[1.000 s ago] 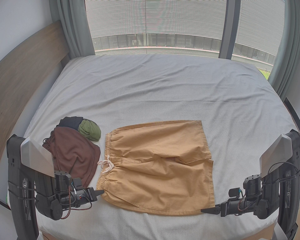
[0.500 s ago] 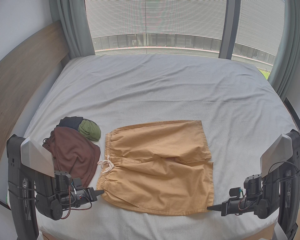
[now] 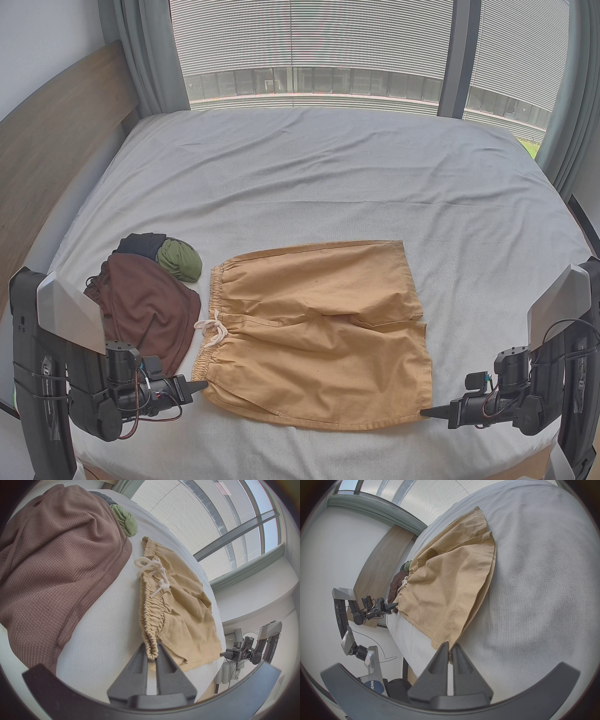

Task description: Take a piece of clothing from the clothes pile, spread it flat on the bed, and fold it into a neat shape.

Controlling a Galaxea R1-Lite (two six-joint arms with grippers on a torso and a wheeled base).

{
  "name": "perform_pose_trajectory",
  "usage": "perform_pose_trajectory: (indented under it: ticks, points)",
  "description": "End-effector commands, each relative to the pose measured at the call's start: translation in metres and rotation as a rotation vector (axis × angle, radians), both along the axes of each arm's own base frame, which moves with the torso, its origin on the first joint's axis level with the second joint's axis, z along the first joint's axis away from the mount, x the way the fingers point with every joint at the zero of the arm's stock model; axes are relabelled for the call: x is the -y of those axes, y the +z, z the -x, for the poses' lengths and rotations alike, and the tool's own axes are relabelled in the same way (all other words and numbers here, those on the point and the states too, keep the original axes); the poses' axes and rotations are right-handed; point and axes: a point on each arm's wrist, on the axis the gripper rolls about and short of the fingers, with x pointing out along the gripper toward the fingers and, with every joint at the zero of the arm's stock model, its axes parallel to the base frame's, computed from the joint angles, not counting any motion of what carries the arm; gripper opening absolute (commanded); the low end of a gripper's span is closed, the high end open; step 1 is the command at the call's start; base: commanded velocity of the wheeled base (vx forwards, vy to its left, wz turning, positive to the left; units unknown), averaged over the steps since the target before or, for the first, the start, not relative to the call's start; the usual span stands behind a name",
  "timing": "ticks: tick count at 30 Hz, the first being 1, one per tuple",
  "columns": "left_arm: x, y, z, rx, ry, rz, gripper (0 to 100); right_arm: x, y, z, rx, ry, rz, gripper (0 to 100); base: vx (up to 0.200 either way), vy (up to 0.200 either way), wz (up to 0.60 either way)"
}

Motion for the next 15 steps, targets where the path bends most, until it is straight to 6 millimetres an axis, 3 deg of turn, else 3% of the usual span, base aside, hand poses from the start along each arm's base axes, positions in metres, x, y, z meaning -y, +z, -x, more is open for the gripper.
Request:
perform_pose_trajectory:
  ticks: [1, 15]
  points:
    - [-0.002, 0.012, 0.009, 0.001, -0.036, 0.037, 0, 0.002, 0.002, 0.003, -0.004, -0.005, 0.001, 0, 0.0, 0.0, 0.0]
    - [-0.004, 0.017, 0.026, -0.026, -0.082, 0.034, 0, 0.004, 0.001, 0.016, -0.035, 0.021, 0.03, 0, 0.0, 0.0, 0.0]
